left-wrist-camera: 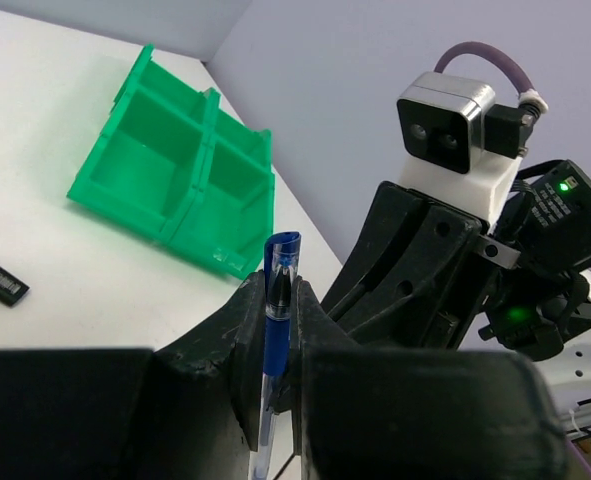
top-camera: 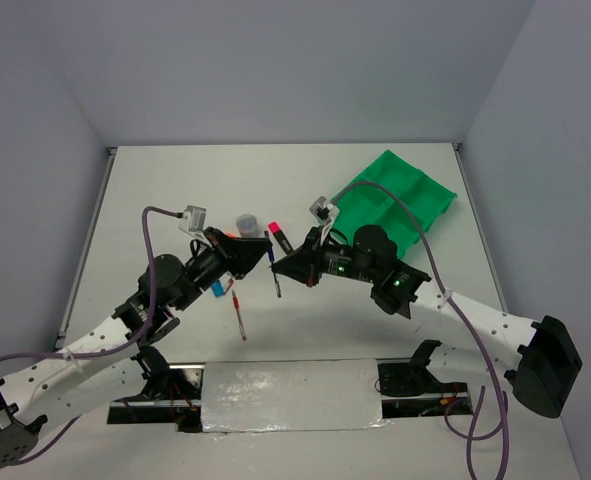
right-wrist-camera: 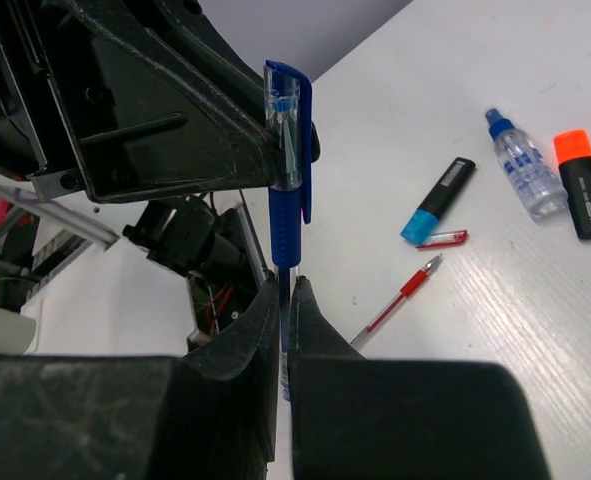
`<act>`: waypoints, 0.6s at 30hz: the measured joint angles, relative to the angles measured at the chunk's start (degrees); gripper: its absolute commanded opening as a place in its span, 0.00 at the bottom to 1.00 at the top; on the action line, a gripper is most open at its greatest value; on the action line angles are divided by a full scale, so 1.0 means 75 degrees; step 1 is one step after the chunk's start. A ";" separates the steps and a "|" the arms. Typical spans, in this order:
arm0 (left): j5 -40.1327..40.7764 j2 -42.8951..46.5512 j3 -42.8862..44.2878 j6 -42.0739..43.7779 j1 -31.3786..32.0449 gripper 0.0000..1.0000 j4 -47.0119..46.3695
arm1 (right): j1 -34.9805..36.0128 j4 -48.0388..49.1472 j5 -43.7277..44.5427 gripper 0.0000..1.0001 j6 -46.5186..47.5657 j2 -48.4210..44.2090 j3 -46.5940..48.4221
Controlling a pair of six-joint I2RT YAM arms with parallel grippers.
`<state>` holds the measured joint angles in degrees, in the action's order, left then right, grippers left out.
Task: Sort the stationery into containers
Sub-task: Close the pen cap on the pen.
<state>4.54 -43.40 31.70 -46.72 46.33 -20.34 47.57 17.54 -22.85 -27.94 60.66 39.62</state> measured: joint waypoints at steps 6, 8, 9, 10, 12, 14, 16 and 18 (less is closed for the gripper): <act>0.0023 0.0146 -0.0052 0.0012 -0.0003 0.00 -0.0216 | -0.0102 -0.0012 -0.0417 0.00 0.0000 0.0198 0.0341; 0.0055 0.0216 -0.0117 0.0003 -0.0003 0.00 -0.0332 | -0.0154 -0.0041 -0.0580 0.00 -0.0006 0.0248 0.0460; 0.0070 0.0239 -0.0140 0.0000 -0.0003 0.00 -0.0391 | -0.0187 -0.0090 -0.0659 0.00 0.0000 0.0262 0.0525; 0.0085 0.0259 -0.0146 -0.0003 -0.0003 0.00 -0.0434 | -0.0204 -0.0154 -0.0731 0.00 0.0023 0.0280 0.0597; 0.0157 0.0347 -0.0122 0.0000 -0.0003 0.00 -0.0391 | -0.0210 -0.0321 -0.0848 0.00 0.0125 0.0358 0.0796; 0.0312 0.0516 0.0009 0.0006 0.0000 0.02 -0.0032 | -0.0114 -0.0382 -0.0836 0.00 0.0291 0.0446 0.0921; 0.0536 0.0676 0.0420 0.0041 0.0055 0.14 0.0842 | 0.0006 -0.0283 -0.0726 0.00 0.0402 0.0490 0.0930; 0.0778 0.0740 0.0956 0.0119 0.0122 0.31 0.1722 | 0.0105 -0.0079 -0.0595 0.00 0.0458 0.0493 0.0924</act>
<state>10.37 -37.85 38.87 -45.82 47.24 -7.42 48.36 16.95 -27.31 -24.51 64.36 46.54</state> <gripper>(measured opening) 0.220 0.033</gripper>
